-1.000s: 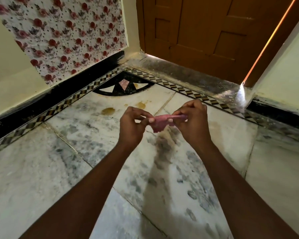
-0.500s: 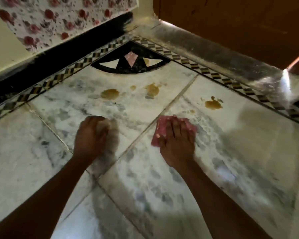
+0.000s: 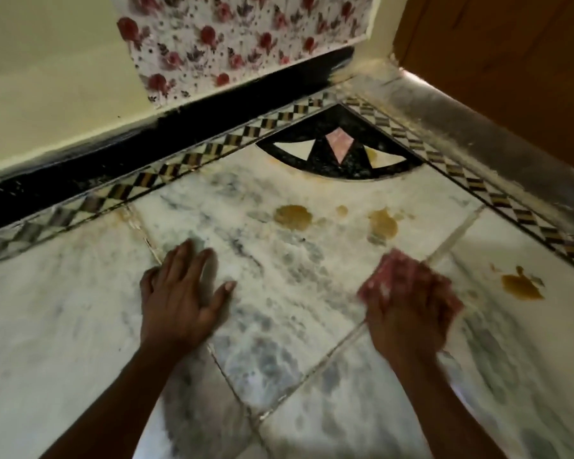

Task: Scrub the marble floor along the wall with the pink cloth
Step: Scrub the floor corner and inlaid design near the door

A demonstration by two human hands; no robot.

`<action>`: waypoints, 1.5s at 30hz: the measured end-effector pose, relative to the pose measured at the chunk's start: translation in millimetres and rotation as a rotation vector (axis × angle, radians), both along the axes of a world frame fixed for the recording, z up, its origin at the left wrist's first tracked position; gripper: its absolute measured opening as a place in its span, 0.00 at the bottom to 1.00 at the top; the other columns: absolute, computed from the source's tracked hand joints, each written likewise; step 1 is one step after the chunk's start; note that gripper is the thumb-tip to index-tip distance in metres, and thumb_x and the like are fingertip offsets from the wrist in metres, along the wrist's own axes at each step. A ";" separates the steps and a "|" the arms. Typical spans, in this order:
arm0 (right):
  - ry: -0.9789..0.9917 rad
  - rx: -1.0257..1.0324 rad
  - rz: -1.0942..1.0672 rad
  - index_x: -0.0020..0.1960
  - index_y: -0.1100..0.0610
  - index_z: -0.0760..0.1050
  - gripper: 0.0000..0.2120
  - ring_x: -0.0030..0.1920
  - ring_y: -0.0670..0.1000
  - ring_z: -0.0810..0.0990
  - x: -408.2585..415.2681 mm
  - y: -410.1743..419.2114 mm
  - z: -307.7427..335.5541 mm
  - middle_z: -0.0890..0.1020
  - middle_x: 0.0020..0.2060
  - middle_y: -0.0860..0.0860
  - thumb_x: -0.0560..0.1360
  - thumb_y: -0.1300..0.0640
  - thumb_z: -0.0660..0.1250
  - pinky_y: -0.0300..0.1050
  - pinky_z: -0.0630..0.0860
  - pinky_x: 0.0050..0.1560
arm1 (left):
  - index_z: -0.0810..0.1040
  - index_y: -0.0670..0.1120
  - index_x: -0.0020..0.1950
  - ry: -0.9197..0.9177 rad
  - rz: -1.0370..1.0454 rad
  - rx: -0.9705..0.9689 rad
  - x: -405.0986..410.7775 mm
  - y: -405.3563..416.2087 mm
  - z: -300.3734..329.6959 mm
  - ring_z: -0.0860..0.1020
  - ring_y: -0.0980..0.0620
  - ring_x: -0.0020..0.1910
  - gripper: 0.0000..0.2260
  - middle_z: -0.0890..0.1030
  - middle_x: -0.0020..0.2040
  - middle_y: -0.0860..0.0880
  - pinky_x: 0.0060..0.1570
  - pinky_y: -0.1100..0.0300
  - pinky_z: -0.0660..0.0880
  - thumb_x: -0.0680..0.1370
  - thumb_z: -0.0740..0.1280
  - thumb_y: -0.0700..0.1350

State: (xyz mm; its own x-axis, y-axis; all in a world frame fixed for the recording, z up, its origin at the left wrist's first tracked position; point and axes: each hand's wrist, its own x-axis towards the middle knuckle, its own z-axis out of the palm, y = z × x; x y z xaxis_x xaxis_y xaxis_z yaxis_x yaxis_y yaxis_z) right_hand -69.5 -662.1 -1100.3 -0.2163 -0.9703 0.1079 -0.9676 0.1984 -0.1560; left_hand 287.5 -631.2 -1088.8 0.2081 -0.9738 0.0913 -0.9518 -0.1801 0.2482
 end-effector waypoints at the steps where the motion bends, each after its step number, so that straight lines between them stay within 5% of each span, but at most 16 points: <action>1: -0.058 0.008 -0.084 0.86 0.49 0.59 0.39 0.81 0.75 0.58 16.5 -31.8 -3.5 0.62 0.84 0.64 0.78 0.36 0.55 0.80 0.51 0.79 | 0.68 0.57 0.82 0.005 -0.001 -0.001 1.3 -2.0 -1.3 0.63 0.44 0.84 0.34 0.63 0.86 0.48 0.77 0.41 0.60 0.80 0.54 0.73; 4: -0.096 0.024 0.063 0.85 0.51 0.60 0.40 0.82 0.74 0.59 79.8 -92.8 0.8 0.64 0.83 0.63 0.76 0.37 0.53 0.81 0.53 0.78 | 0.68 0.58 0.82 0.003 0.020 -0.013 0.9 -2.4 1.1 0.63 0.45 0.84 0.33 0.63 0.86 0.49 0.78 0.41 0.60 0.81 0.54 0.72; 8: 0.027 0.062 0.577 0.85 0.42 0.60 0.37 0.86 0.65 0.55 94.7 -22.2 11.3 0.61 0.86 0.53 0.78 0.35 0.61 0.72 0.56 0.81 | 0.70 0.58 0.82 0.011 0.030 0.014 -2.3 -2.0 8.6 0.64 0.45 0.84 0.34 0.63 0.86 0.50 0.78 0.40 0.62 0.80 0.54 0.72; 10: -0.001 0.097 0.591 0.85 0.41 0.58 0.36 0.86 0.62 0.55 65.5 -8.7 15.7 0.59 0.86 0.51 0.80 0.33 0.59 0.70 0.56 0.82 | 0.70 0.57 0.82 0.036 0.034 0.024 -2.4 -1.7 10.0 0.64 0.45 0.84 0.33 0.63 0.86 0.50 0.77 0.40 0.62 0.81 0.55 0.71; 13: 0.049 0.153 0.288 0.87 0.42 0.54 0.38 0.86 0.66 0.53 59.3 -81.1 15.9 0.56 0.87 0.58 0.80 0.29 0.49 0.71 0.51 0.83 | 0.71 0.56 0.82 0.055 0.044 -0.006 -2.5 -2.5 6.9 0.65 0.45 0.84 0.30 0.64 0.86 0.50 0.77 0.40 0.62 0.82 0.57 0.67; 16: -0.105 0.313 0.048 0.87 0.39 0.41 0.37 0.86 0.66 0.38 129.6 -157.9 25.4 0.39 0.87 0.56 0.82 0.27 0.43 0.74 0.41 0.82 | 0.74 0.55 0.80 0.046 0.069 -0.071 -3.3 -1.8 2.1 0.67 0.44 0.83 0.28 0.66 0.85 0.49 0.75 0.41 0.63 0.82 0.57 0.63; 18: -0.092 0.327 0.251 0.86 0.37 0.41 0.35 0.85 0.65 0.34 167.8 -159.4 24.5 0.36 0.86 0.54 0.83 0.29 0.47 0.72 0.39 0.82 | 0.73 0.55 0.80 0.063 0.074 -0.084 -3.4 -4.4 2.4 0.67 0.44 0.83 0.27 0.66 0.85 0.50 0.75 0.41 0.64 0.83 0.57 0.62; 22: 0.022 0.205 0.606 0.84 0.30 0.46 0.33 0.87 0.61 0.40 153.2 -65.7 24.2 0.47 0.88 0.49 0.81 0.30 0.52 0.68 0.43 0.85 | 0.74 0.55 0.80 0.105 0.092 -0.050 -3.5 -5.4 7.8 0.69 0.43 0.82 0.27 0.66 0.85 0.49 0.75 0.40 0.65 0.82 0.58 0.60; 26: -0.020 0.250 0.314 0.85 0.33 0.49 0.35 0.87 0.63 0.43 121.1 -75.8 23.0 0.47 0.87 0.51 0.80 0.28 0.50 0.67 0.41 0.83 | 0.72 0.53 0.82 0.085 0.086 -0.033 -4.3 -3.3 9.0 0.66 0.43 0.83 0.28 0.64 0.86 0.47 0.77 0.39 0.62 0.82 0.59 0.59; 30: -0.237 0.321 -0.160 0.85 0.33 0.40 0.34 0.85 0.66 0.32 183.3 -153.5 27.2 0.35 0.86 0.54 0.83 0.29 0.48 0.76 0.35 0.80 | 0.66 0.48 0.85 0.098 0.166 -0.008 -4.1 -3.2 -0.5 0.61 0.45 0.86 0.30 0.60 0.87 0.47 0.80 0.40 0.59 0.84 0.56 0.58; 33: -0.130 0.280 0.213 0.84 0.32 0.40 0.33 0.85 0.63 0.31 218.1 -152.7 19.9 0.35 0.86 0.51 0.83 0.30 0.49 0.74 0.34 0.81 | 0.64 0.47 0.86 0.098 0.166 -0.028 -0.8 -4.8 -3.4 0.60 0.46 0.86 0.30 0.60 0.87 0.48 0.80 0.40 0.60 0.84 0.55 0.56; 37: 0.015 0.195 0.712 0.84 0.31 0.48 0.32 0.87 0.60 0.44 154.4 -69.9 23.6 0.50 0.88 0.48 0.82 0.30 0.50 0.69 0.51 0.83 | 0.63 0.47 0.86 0.100 0.188 0.020 -4.3 -4.8 -0.8 0.60 0.46 0.86 0.30 0.59 0.88 0.48 0.82 0.40 0.59 0.85 0.54 0.55; 40: -0.008 0.199 0.376 0.85 0.33 0.49 0.35 0.87 0.63 0.49 105.1 -64.1 19.6 0.53 0.88 0.52 0.80 0.29 0.51 0.72 0.54 0.82 | 0.62 0.47 0.86 0.108 0.174 0.021 -2.1 -4.8 -1.4 0.57 0.48 0.87 0.30 0.59 0.88 0.48 0.82 0.41 0.57 0.85 0.54 0.56; 43: -0.126 0.144 -0.059 0.85 0.35 0.45 0.35 0.85 0.71 0.46 139.7 -140.1 7.8 0.50 0.87 0.58 0.81 0.29 0.48 0.78 0.45 0.80 | 0.61 0.48 0.86 0.108 0.178 0.020 -2.6 -4.2 -4.8 0.57 0.49 0.87 0.30 0.58 0.88 0.49 0.83 0.42 0.56 0.85 0.54 0.56; 45: -0.186 0.203 -0.081 0.85 0.36 0.43 0.35 0.85 0.70 0.40 186.2 -195.4 12.2 0.44 0.87 0.57 0.82 0.29 0.46 0.80 0.42 0.79 | 0.62 0.49 0.86 0.113 0.171 0.010 -4.1 -3.9 -4.6 0.58 0.49 0.87 0.29 0.59 0.88 0.49 0.82 0.42 0.57 0.85 0.54 0.56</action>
State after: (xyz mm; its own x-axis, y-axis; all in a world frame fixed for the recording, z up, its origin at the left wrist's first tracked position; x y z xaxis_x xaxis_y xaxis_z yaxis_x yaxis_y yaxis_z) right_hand 116.6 -857.5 -1088.1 -0.2917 -0.9469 -0.1351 -0.9061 0.3188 -0.2782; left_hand 283.4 -635.1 -1093.4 0.3786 -0.9243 0.0488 -0.8735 -0.3394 0.3491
